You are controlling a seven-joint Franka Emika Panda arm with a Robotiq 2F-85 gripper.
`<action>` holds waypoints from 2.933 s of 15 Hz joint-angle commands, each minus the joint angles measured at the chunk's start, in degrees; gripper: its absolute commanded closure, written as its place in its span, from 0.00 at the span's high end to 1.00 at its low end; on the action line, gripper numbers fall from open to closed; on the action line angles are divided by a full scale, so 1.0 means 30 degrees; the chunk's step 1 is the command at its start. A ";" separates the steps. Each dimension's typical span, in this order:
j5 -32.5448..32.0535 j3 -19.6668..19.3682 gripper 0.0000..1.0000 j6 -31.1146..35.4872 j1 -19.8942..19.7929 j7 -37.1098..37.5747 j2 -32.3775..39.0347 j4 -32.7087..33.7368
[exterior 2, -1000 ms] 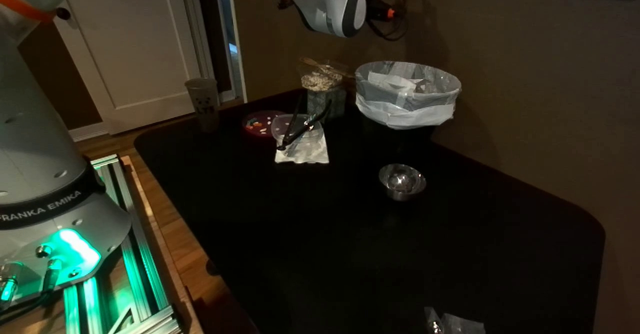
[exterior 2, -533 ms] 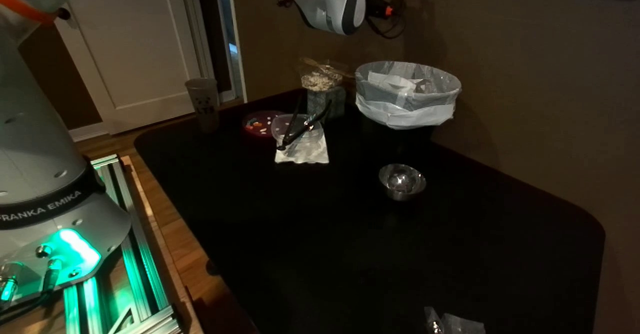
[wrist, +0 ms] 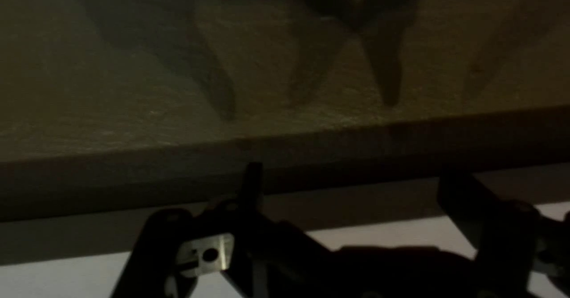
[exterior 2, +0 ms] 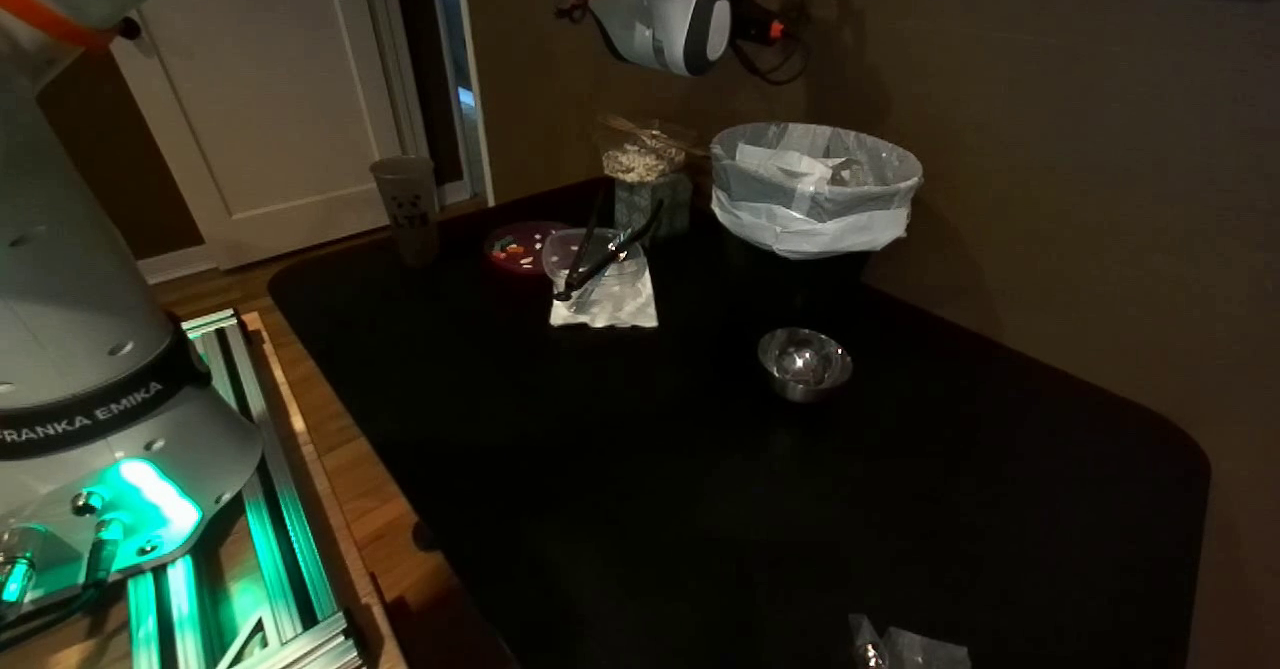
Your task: Adjust the picture frame on the wall.
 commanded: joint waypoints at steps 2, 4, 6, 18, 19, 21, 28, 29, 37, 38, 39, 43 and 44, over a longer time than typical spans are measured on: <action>-0.0510 0.0257 1.00 -0.0377 -0.0035 0.0359 0.0763 0.1286; -0.0544 0.0290 1.00 -0.0496 0.0027 0.0356 0.0877 0.1736; -0.0570 0.0317 1.00 -0.0585 0.0055 0.0361 0.1004 0.2063; -0.1370 0.0851 1.00 -0.0383 -0.0047 0.0566 0.1178 0.2285; -0.1521 0.0975 1.00 -0.0393 -0.0042 0.0587 0.1171 0.2266; -0.1728 0.1138 1.00 -0.0420 -0.0057 0.0538 0.1186 0.2253; -0.1691 0.1014 1.00 -0.0412 0.0057 0.0604 0.1286 0.2447; -0.1550 0.0967 1.00 -0.0374 0.0081 0.0540 0.1320 0.2532; -0.1599 0.0407 1.00 -0.2784 0.0197 -0.0208 0.0500 0.1118; -0.1461 0.0253 1.00 -0.3306 0.0245 -0.0437 0.0141 0.0642; -0.1263 -0.0038 1.00 -0.3856 0.0352 -0.0780 -0.0329 0.0069; -0.3099 0.0824 1.00 -0.5777 -0.0781 -0.0341 -0.3652 -0.3556; -0.4521 0.2166 1.00 -0.6533 -0.1796 0.0319 -0.4402 -0.4269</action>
